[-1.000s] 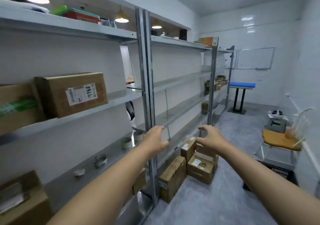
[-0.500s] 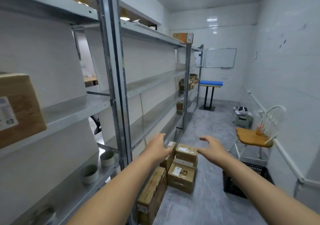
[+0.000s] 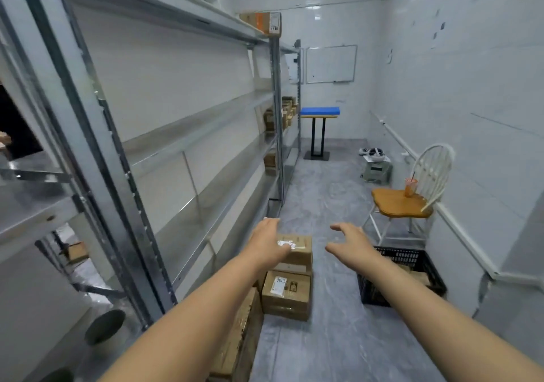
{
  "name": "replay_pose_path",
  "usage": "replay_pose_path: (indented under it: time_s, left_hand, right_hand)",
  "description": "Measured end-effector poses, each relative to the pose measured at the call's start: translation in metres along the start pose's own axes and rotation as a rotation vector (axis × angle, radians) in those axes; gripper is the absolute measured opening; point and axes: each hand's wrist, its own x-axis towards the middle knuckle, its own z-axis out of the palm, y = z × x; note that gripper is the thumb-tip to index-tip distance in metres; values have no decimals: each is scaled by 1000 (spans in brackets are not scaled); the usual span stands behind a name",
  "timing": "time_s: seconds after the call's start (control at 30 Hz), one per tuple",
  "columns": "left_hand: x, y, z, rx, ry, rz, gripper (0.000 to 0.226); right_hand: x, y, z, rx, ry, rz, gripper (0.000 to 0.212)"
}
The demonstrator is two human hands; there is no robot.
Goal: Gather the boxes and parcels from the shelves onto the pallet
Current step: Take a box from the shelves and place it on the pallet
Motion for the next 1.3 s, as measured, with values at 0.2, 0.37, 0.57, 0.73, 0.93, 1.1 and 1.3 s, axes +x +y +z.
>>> replay_pose_path:
  time_s: [0.2,0.37,0.57,0.73,0.93,1.1,1.3]
  left_hand:
    - [111,-3,28,-8,-7,-65,69]
    - [199,-10,71,-39,-23,-130,66]
    - [255,-65,134,-76,-143,-256,61]
    - [304,-127,168,-95,-180,-353,60]
    - [391,-205,198,-114,-206,-429,58]
    - [456,-286,247,-57,-248,-490,65]
    - [505,-407,347,-160,-320,-673,67]
  right_hand:
    - [120,24,0,75,-47,14,57]
    - [223,58,11,111,-120,27,56]
    - [299,115,49,108,-214,157,52]
    - [364,139,101,52,-300,208,49]
    - [456,148,172,60,-343,277,46]
    - [535,186,260,21,-411,371,49]
    - [611,275,394,150,-406,543,43]
